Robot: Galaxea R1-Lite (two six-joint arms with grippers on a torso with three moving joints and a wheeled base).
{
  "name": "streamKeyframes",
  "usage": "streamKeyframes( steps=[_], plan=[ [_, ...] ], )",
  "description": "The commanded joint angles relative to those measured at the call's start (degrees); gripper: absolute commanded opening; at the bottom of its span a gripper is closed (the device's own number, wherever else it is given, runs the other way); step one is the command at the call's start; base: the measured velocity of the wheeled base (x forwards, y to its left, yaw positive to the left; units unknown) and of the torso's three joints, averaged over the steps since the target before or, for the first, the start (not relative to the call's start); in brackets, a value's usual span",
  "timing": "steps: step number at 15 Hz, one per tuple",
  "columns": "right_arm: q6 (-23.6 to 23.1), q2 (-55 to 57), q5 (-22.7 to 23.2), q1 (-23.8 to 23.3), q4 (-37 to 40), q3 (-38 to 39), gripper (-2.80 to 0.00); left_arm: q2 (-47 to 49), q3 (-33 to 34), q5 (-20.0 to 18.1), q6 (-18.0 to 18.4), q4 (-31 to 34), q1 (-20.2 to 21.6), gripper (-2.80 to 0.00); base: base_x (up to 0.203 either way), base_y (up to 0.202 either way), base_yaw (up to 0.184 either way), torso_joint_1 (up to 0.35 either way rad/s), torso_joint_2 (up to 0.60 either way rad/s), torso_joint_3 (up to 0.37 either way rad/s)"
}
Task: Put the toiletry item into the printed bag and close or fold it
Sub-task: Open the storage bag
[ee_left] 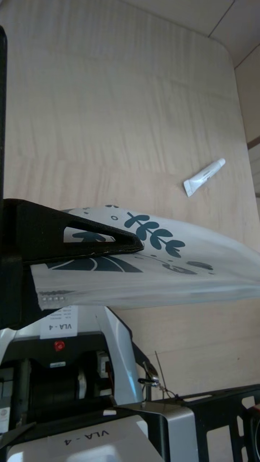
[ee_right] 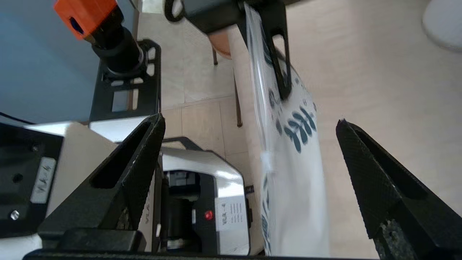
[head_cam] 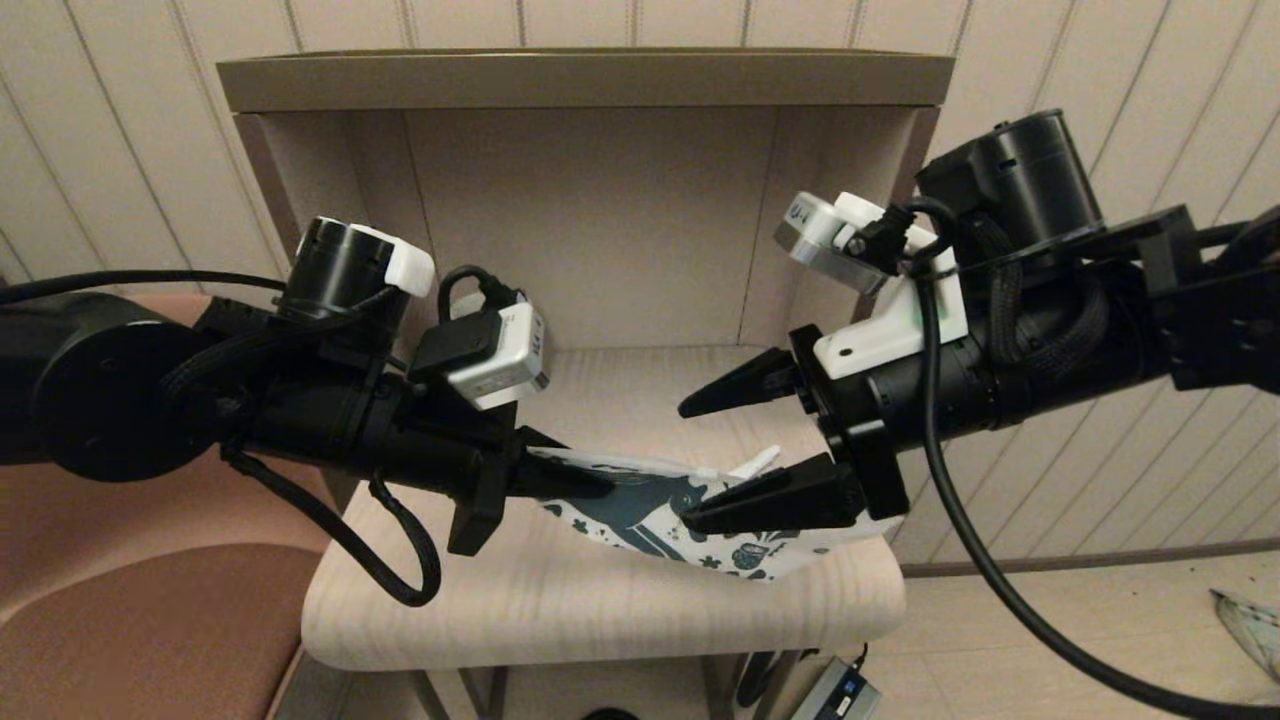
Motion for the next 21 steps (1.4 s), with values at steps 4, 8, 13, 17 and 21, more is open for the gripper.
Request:
streamKeyframes(
  steps=[4,8,13,17,21],
  plan=[
    [-1.3,-0.9,0.3,-3.7,-0.1,3.8,0.0,1.6,-0.5,-0.8,0.3,-0.1,0.2,-2.8,0.0,0.0,0.0,0.0,0.0,0.0],
    [-1.4,-1.5,0.2,-3.6,-0.2,4.1,0.0,2.2,-1.1,-0.8,0.3,-0.1,0.5,-2.8,0.0,0.0,0.0,0.0,0.0,0.0],
    [-1.2,0.2,-0.3,-2.8,-2.8,4.8,0.0,2.3,-1.6,-0.8,-0.3,-0.1,0.7,-2.8,0.0,0.0,0.0,0.0,0.0,0.0],
    [-1.0,1.0,-6.5,-0.9,-11.0,7.0,0.0,5.2,-5.6,-3.3,-6.3,0.5,0.8,-2.8,0.0,0.0,0.0,0.0,0.0,0.0],
    [-0.8,1.7,-6.4,-1.5,-11.0,4.7,0.0,6.3,-5.6,-4.7,-9.6,0.9,0.8,-2.8,0.0,0.0,0.0,0.0,0.0,0.0]
  ],
)
